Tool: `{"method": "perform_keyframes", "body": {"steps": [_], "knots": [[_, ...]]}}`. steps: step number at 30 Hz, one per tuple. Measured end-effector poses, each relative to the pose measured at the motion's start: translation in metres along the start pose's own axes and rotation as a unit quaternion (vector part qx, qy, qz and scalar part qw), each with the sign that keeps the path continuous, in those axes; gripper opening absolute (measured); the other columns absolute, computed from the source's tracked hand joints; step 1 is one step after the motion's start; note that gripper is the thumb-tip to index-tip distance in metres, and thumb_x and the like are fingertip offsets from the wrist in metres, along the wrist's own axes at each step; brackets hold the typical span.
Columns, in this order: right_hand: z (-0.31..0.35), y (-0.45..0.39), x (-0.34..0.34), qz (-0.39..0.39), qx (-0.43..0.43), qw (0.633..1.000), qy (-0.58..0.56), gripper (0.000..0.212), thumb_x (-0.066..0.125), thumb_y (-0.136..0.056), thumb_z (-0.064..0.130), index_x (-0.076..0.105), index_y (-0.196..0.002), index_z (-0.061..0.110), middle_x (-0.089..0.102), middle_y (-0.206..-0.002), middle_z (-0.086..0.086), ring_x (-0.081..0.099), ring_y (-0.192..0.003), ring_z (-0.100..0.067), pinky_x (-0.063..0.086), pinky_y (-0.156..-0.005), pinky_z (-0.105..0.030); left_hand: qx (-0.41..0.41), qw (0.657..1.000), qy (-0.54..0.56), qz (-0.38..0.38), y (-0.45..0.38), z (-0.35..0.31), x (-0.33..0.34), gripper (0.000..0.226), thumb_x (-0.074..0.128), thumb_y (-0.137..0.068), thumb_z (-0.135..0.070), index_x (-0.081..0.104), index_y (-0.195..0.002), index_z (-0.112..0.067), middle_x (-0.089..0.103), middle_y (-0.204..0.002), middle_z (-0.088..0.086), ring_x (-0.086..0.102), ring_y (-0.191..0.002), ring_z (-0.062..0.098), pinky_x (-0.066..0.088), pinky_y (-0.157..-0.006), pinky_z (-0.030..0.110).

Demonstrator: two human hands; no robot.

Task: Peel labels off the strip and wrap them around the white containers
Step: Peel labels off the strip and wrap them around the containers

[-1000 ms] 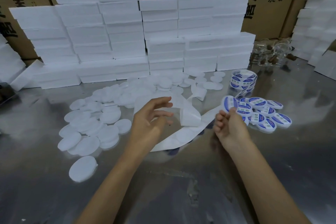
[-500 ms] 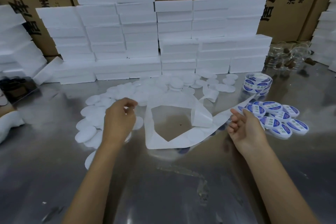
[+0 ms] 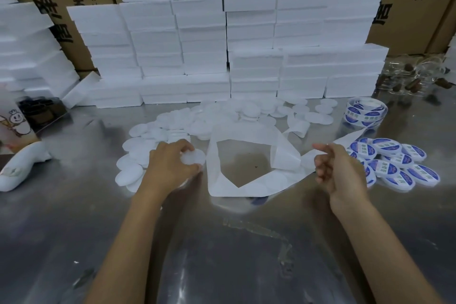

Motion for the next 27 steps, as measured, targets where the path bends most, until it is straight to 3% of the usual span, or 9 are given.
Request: {"method": "perform_keyframes", "body": {"steps": [3, 6, 11, 13, 16, 19, 22, 24, 27], "knots": [[0.032, 0.021, 0.013, -0.009, -0.164, 0.983, 0.078, 0.025, 0.049, -0.097, 0.017, 0.072, -0.087, 0.014, 0.055, -0.052, 0.005, 0.046, -0.046, -0.004, 0.038, -0.046, -0.018, 0.03, 0.986, 0.15, -0.071, 0.005, -0.019, -0.025, 0.053, 0.087, -0.074, -0.021, 0.056, -0.116, -0.029, 0.057, -0.115, -0.004, 0.057, -0.098, 0.008, 0.043, -0.078, 0.016], [0.041, 0.054, 0.051, 0.072, -0.271, 0.952, 0.12, 0.023, 0.055, -0.094, 0.008, 0.071, -0.079, 0.015, 0.06, -0.058, 0.014, 0.051, -0.052, -0.001, 0.039, -0.052, -0.011, 0.08, 0.957, 0.265, -0.087, 0.016, -0.05, -0.04, 0.064, 0.088, -0.073, -0.018, 0.051, -0.121, -0.038, 0.057, -0.115, -0.013, 0.056, -0.093, -0.008, 0.047, -0.071, 0.007], [0.016, 0.076, 0.095, 0.206, -0.215, 0.946, 0.128, 0.013, 0.064, -0.094, 0.03, 0.073, -0.09, 0.021, 0.072, -0.073, 0.007, 0.064, -0.065, -0.004, 0.047, -0.049, -0.015, 0.178, 0.938, 0.298, -0.004, 0.041, -0.112, -0.023, 0.071, 0.09, -0.07, -0.022, 0.052, -0.127, -0.038, 0.059, -0.114, -0.023, 0.058, -0.1, 0.006, 0.048, -0.076, 0.014], [0.014, 0.073, 0.097, 0.211, -0.189, 0.952, 0.112, 0.017, 0.064, -0.095, 0.027, 0.071, -0.088, 0.013, 0.071, -0.067, 0.005, 0.061, -0.056, -0.004, 0.047, -0.052, -0.015, 0.195, 0.937, 0.29, 0.02, 0.047, -0.125, -0.014, 0.07, 0.089, -0.071, -0.025, 0.051, -0.128, -0.04, 0.058, -0.115, -0.025, 0.057, -0.102, 0.004, 0.048, -0.078, 0.013], [0.016, 0.069, 0.093, 0.227, -0.173, 0.954, 0.092, 0.019, 0.061, -0.097, 0.021, 0.071, -0.084, 0.011, 0.071, -0.065, -0.002, 0.061, -0.058, -0.011, 0.051, -0.056, -0.021, 0.167, 0.925, 0.334, 0.072, 0.047, -0.128, -0.003, 0.072, 0.087, -0.075, -0.022, 0.048, -0.133, -0.038, 0.058, -0.123, -0.018, 0.059, -0.109, 0.006, 0.05, -0.083, 0.016], [0.017, 0.072, 0.097, 0.274, -0.182, 0.94, 0.087, 0.02, 0.057, -0.099, 0.018, 0.072, -0.09, 0.008, 0.073, -0.073, -0.009, 0.061, -0.062, -0.016, 0.051, -0.058, -0.025, 0.13, 0.888, 0.418, 0.139, 0.05, -0.129, 0.008, 0.051, 0.073, -0.091, -0.018, 0.053, -0.136, -0.034, 0.066, -0.123, -0.01, 0.062, -0.114, 0.002, 0.049, -0.093, 0.018], [0.016, 0.071, 0.096, 0.277, -0.202, 0.93, 0.136, 0.017, 0.058, -0.098, 0.019, 0.073, -0.099, 0.012, 0.075, -0.08, -0.005, 0.065, -0.068, -0.013, 0.051, -0.063, -0.023, 0.13, 0.865, 0.46, 0.149, 0.055, -0.133, 0.01, 0.032, 0.056, -0.102, -0.012, 0.059, -0.132, -0.023, 0.075, -0.115, -0.003, 0.068, -0.11, 0.009, 0.053, -0.091, 0.021], [0.015, 0.067, 0.091, 0.291, -0.225, 0.905, 0.215, 0.018, 0.061, -0.096, 0.015, 0.072, -0.107, 0.024, 0.075, -0.093, 0.007, 0.067, -0.085, -0.003, 0.047, -0.074, -0.015, 0.12, 0.859, 0.481, 0.127, 0.052, -0.129, 0.008, 0.03, 0.05, -0.104, -0.007, 0.058, -0.131, -0.018, 0.075, -0.114, 0.003, 0.071, -0.109, 0.017, 0.057, -0.091, 0.028], [-0.014, 0.063, 0.085, 0.354, -0.208, 0.791, 0.453, 0.043, 0.069, -0.082, 0.028, 0.059, -0.118, 0.048, 0.054, -0.121, 0.031, 0.046, -0.116, 0.007, 0.036, -0.09, -0.013, 0.103, 0.87, 0.472, 0.096, 0.047, -0.119, 0.005, 0.034, 0.046, -0.105, -0.004, 0.057, -0.131, -0.023, 0.074, -0.107, 0.005, 0.074, -0.096, 0.021, 0.06, -0.086, 0.032]]}}
Point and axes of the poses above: each hand's wrist, its own y-axis away from the middle knuckle, its own x-axis out of the palm, z = x × y, the point moved 9 cm from there along -y, towards the middle knuckle
